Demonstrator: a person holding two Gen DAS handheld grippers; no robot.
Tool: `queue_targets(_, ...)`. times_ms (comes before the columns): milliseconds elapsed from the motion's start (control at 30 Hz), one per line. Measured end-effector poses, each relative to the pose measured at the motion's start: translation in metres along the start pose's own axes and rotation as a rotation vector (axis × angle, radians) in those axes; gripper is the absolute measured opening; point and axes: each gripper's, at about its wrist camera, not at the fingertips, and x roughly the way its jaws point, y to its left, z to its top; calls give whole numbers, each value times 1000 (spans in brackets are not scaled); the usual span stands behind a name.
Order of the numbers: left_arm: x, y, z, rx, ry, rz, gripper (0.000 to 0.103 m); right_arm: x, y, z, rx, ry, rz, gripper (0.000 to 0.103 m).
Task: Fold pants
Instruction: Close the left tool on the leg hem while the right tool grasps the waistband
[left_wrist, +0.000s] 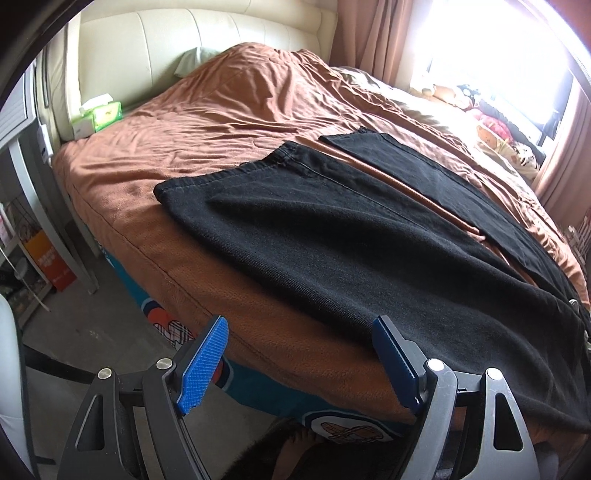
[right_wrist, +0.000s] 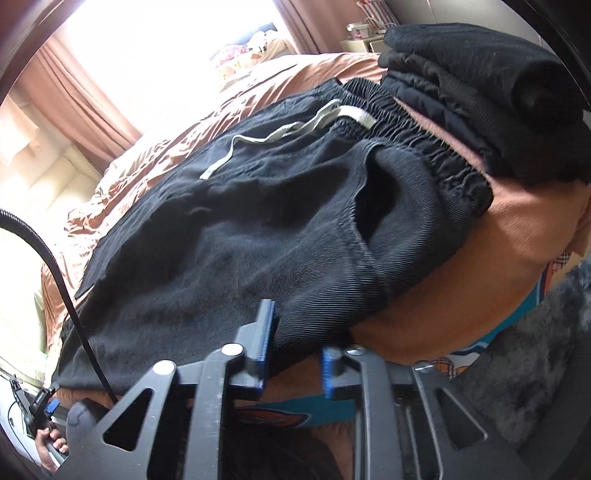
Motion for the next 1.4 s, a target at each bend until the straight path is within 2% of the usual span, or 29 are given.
queue_targets(233,0,23,17,-52,-32,-4,78,-23,10,0,-47,-76,-11,10)
queue_targets(300,-1,32,22,-72,-42,-16,78,-28,11,-2,-60,-74,-29,10)
queue_targets(433,3,48,30,-130,-36,-85,77,-28,13,-2,-58,-69,-37,10)
queue_targets(667,23,60,36,-233,3,-132,71,-17,6,-3,-11,-33,-34,10)
queue_targets(767,30,62,34,-268,14,-180,68,-11,3,-5,-7,-9,-41,12)
queue_targets(867,39,64,37,-294,28,-188,62,-3,-5,-6,18,29,-55,18)
queue_targets(1033,52,69,45,-310,30,-169,53,6,-18,-11,73,68,-56,46)
queue_targets(1067,55,71,46,-315,35,-162,50,8,-20,-11,79,71,-47,47)
queue_targets(1200,57,76,50,-327,28,-154,49,16,-34,-7,144,67,-1,48)
queue_targets(1233,58,78,51,-330,27,-156,47,18,-40,-7,171,63,12,48)
queue_targets(1300,60,81,53,-340,22,-153,35,19,-48,-2,227,35,40,48)
queue_targets(1333,62,83,54,-343,28,-142,21,18,-53,-1,247,20,41,48)
queue_targets(1367,64,86,55,-352,40,-134,11,17,-57,2,270,8,33,48)
queue_targets(1400,64,90,56,-370,46,-148,11,15,-62,5,293,-6,25,48)
